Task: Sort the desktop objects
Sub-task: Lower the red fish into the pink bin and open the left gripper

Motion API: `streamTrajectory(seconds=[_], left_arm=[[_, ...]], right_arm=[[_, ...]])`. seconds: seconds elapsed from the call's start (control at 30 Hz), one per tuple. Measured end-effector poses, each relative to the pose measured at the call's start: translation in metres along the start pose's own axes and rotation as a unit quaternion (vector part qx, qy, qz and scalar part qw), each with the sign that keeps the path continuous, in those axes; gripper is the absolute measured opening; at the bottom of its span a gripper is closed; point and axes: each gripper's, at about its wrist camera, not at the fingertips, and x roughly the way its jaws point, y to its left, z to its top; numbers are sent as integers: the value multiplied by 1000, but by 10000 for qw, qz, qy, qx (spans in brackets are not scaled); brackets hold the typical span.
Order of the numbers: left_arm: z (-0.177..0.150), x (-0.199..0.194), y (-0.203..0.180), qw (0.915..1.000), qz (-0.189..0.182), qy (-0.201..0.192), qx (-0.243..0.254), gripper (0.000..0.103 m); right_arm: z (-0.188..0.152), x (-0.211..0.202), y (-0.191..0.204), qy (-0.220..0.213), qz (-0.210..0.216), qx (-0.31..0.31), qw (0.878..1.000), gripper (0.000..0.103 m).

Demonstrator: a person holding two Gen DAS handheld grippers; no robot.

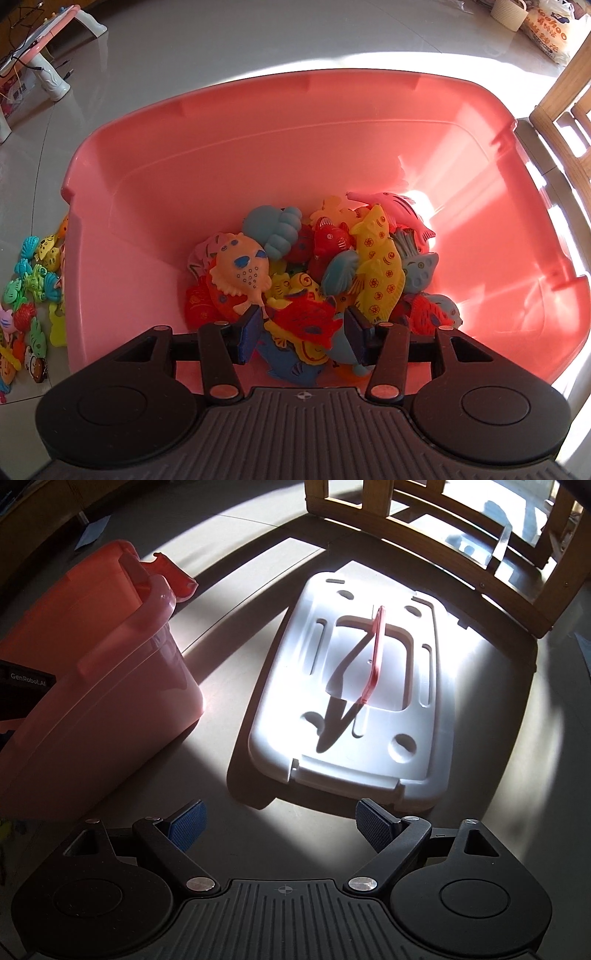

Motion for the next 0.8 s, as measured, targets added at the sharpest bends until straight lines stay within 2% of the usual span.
streamTrajectory(seconds=[0.37,0.43,0.6,0.8], left_arm=[[-1,-4,0,10000,60,0,33,50],[-1,-9,0,10000,46,-42,28,53],[-4,-39,4,9992,72,-379,42,58],[-16,-84,-5,9955,233,-854,350,69]], right_arm=[[1,-5,-12,-23,22,177,9998,86],[3,-8,-13,-44,28,186,9998,87],[3,-16,-18,-100,-4,194,9998,87],[4,-37,-26,-289,47,214,9993,88]])
